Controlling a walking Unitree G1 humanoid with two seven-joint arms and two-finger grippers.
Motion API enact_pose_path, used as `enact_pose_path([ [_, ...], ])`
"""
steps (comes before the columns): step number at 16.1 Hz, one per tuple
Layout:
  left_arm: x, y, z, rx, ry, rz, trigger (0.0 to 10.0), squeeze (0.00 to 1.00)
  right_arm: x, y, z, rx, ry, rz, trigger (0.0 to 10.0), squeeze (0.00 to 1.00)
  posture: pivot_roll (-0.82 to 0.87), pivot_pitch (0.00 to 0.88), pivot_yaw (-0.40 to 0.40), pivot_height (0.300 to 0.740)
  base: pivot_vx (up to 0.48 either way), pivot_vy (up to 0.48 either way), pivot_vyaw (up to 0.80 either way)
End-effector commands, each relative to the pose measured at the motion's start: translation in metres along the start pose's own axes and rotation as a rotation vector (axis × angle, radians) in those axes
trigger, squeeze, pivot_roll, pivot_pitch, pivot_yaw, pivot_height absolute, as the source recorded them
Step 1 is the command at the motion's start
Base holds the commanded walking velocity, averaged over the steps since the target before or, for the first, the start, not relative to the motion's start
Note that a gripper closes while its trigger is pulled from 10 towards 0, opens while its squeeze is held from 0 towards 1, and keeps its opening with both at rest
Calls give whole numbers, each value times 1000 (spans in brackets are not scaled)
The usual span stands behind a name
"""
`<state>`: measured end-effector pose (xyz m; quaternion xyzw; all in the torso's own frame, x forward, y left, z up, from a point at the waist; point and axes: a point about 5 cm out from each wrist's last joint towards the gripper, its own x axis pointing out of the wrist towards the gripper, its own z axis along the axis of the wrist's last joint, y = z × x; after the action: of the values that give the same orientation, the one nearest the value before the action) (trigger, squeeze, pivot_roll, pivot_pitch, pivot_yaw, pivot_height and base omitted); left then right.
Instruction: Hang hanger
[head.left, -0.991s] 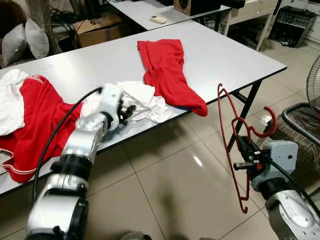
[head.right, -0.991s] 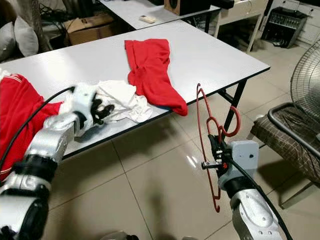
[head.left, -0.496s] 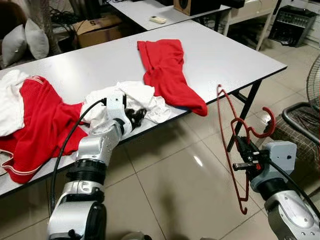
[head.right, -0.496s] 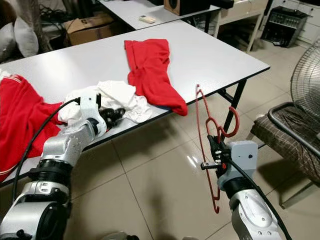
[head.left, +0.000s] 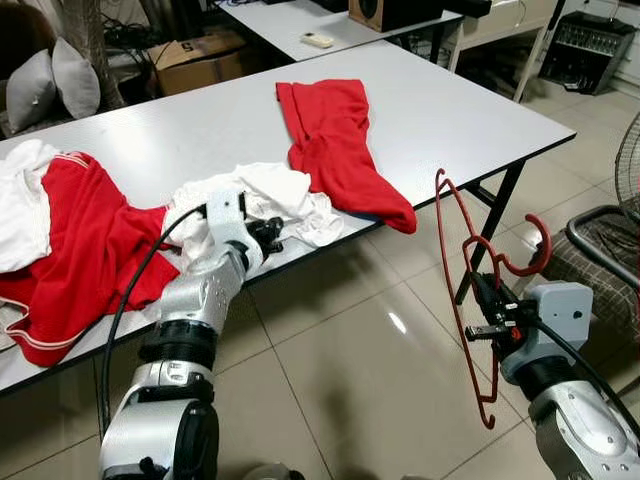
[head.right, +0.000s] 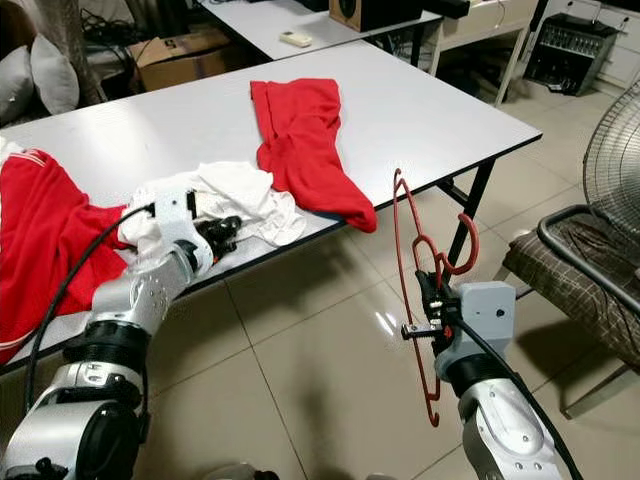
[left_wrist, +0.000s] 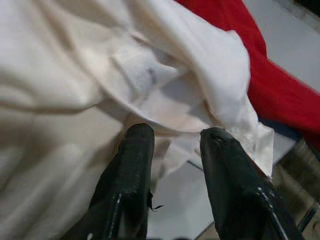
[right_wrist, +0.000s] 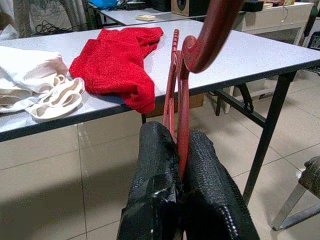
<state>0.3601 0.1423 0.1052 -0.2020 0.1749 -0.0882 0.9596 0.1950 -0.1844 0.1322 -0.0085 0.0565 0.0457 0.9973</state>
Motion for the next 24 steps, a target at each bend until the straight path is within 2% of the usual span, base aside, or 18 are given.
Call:
enact_pose_path([
  [1,2,-4,8,-38,-45,-15,0,0,0,3,5,-6,-18,13,10000,0,-184,0,109,740,0,0,0],
  [3,5,-4,5,-114,-65,-3,0,0,0,4,6,-5,-19,19,10000,0,-185,0,108,740,0,0,0],
  [8,9,-2,-1,-124,-64,24,0,0,1,7,6,-6,-20,37,10000,0,-183,2,99,740,0,0,0],
  [13,11,1,2,-198,-138,24,0,0,-1,7,6,-9,-17,46,10000,0,-192,0,102,740,0,0,0],
  [17,12,0,-1,-176,-116,7,0,0,-1,8,5,-15,-11,52,10000,0,-193,0,103,740,0,0,0],
  [18,10,2,-2,-153,-110,10,1176,0,-1,8,5,-16,-10,53,10000,0,-190,0,104,740,0,0,0],
  [19,5,9,-3,-139,-116,5,10000,0,-2,8,4,-16,-7,56,10000,0,-188,0,105,740,0,0,0],
  [20,3,10,-3,-158,-124,-18,10000,1000,-2,9,4,-16,-6,56,10000,0,-186,0,104,740,0,0,0],
  [22,-2,13,-2,-176,-151,-74,10000,1000,-1,10,3,-13,-4,63,10000,0,-175,5,96,740,0,0,0],
  [24,-1,17,3,-197,-179,-64,10000,1000,0,12,3,-17,-3,78,10000,0,-172,11,91,740,0,0,0],
])
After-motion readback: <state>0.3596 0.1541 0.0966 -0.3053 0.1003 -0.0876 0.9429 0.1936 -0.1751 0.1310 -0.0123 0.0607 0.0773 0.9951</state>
